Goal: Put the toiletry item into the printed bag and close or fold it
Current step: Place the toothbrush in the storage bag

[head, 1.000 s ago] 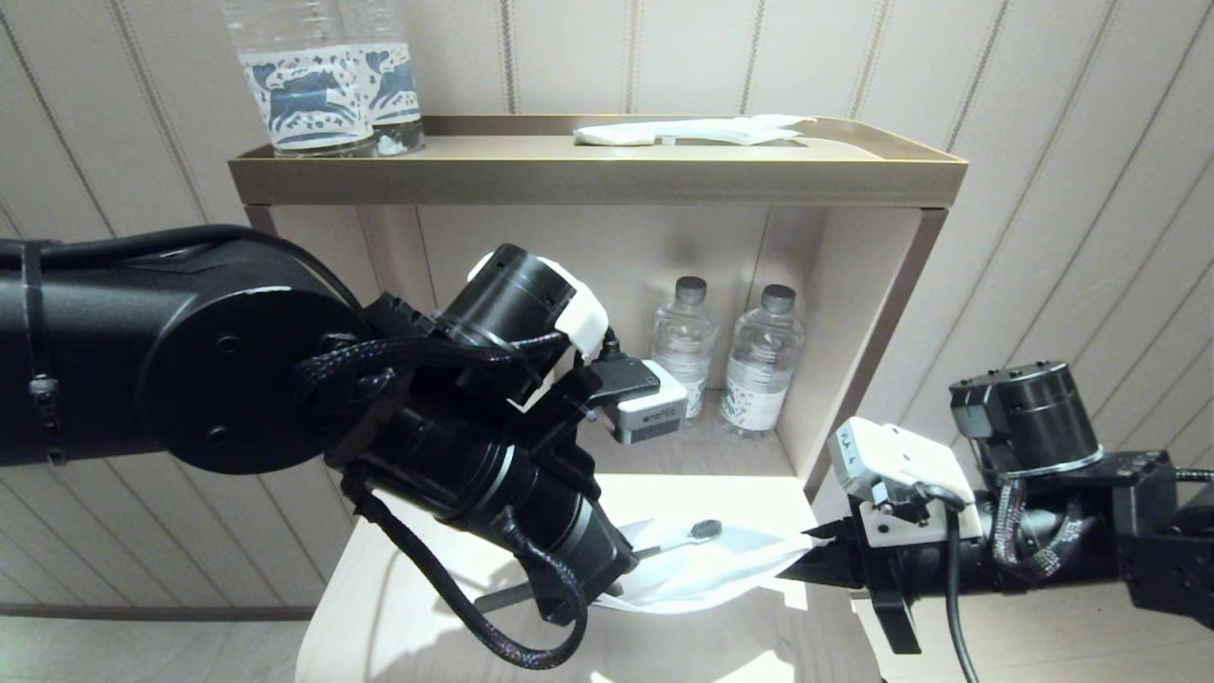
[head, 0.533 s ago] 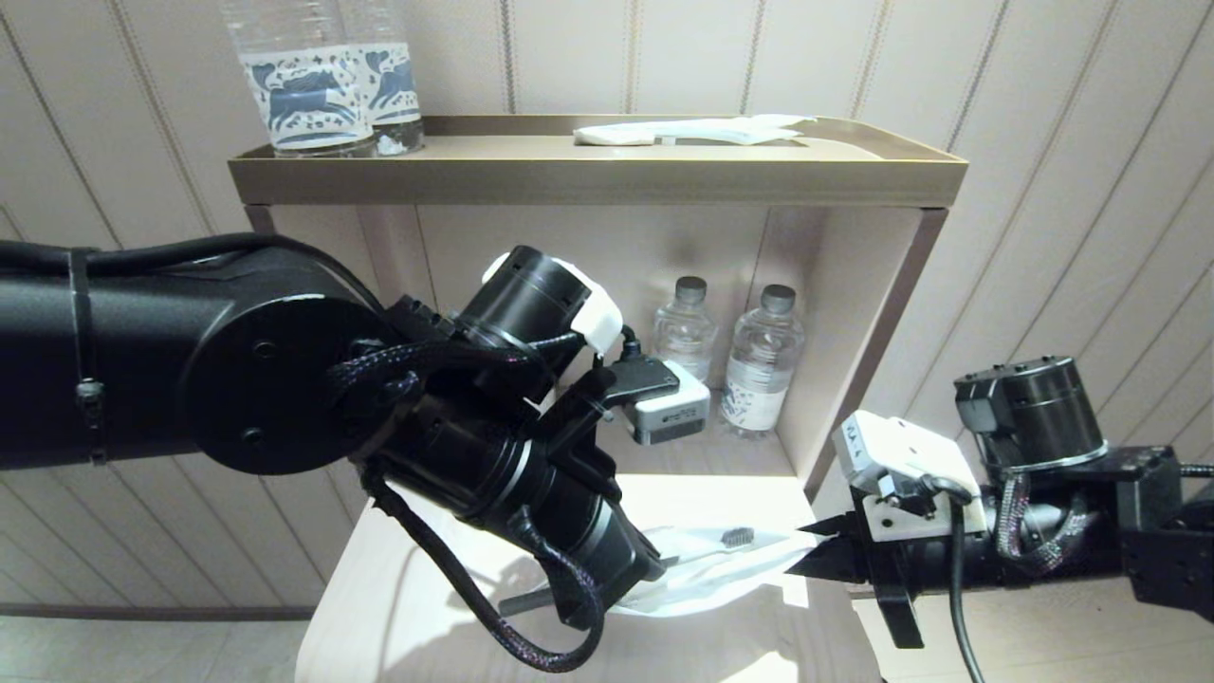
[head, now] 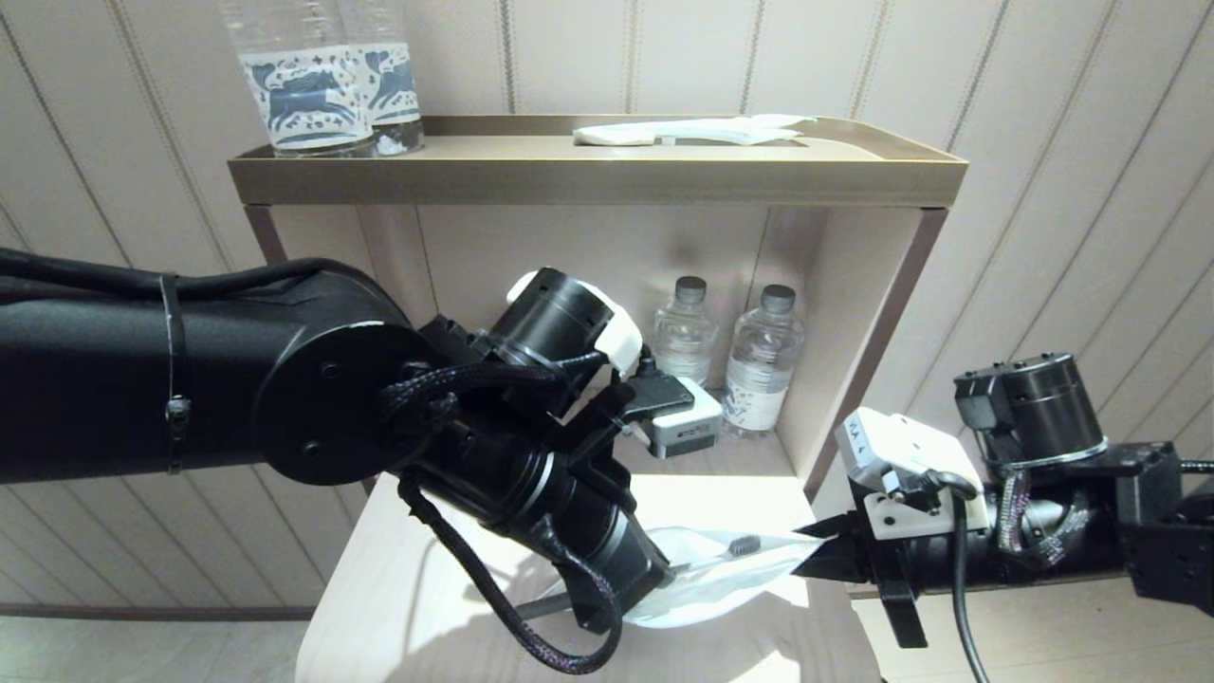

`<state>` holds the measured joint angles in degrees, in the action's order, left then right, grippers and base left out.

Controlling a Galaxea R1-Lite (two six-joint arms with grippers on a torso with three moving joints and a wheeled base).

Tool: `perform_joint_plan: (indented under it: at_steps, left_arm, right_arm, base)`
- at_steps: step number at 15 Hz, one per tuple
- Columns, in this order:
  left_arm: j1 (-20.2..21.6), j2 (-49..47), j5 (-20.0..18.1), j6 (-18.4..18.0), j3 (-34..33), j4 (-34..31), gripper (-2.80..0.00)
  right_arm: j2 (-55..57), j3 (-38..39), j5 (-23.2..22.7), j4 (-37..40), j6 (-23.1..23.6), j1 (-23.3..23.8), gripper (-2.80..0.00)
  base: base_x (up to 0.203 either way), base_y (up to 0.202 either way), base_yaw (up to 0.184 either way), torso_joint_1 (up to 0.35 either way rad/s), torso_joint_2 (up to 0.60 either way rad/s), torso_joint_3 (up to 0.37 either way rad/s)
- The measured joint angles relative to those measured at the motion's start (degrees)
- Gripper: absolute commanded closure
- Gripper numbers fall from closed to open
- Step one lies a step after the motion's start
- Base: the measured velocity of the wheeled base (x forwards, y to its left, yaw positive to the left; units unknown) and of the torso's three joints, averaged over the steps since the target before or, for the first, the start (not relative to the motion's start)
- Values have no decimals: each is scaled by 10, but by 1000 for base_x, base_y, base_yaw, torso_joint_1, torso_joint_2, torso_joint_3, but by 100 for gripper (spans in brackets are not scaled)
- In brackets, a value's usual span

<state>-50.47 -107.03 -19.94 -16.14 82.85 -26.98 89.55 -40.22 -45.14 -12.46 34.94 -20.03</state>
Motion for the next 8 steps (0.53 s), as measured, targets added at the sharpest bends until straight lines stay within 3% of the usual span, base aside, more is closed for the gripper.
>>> perform_joint_plan:
  at_steps: [2,3,8]
  left_arm:
    - [0,-3,2,0,1,0,0]
    - [0,-4,3,0,3,1,-280]
    - [0,-10,4,2,15,0,-280]
  right_arm:
    - [0,0,0,0,0,0,0]
    - [0,0,0,0,0,1,0]
    - [1,-3,-4,0,0,1,0]
  base:
    - [0,0,0,0,0,0]
    - [0,0,0,0,0,0]
    - [0,0,0,0,0,0]
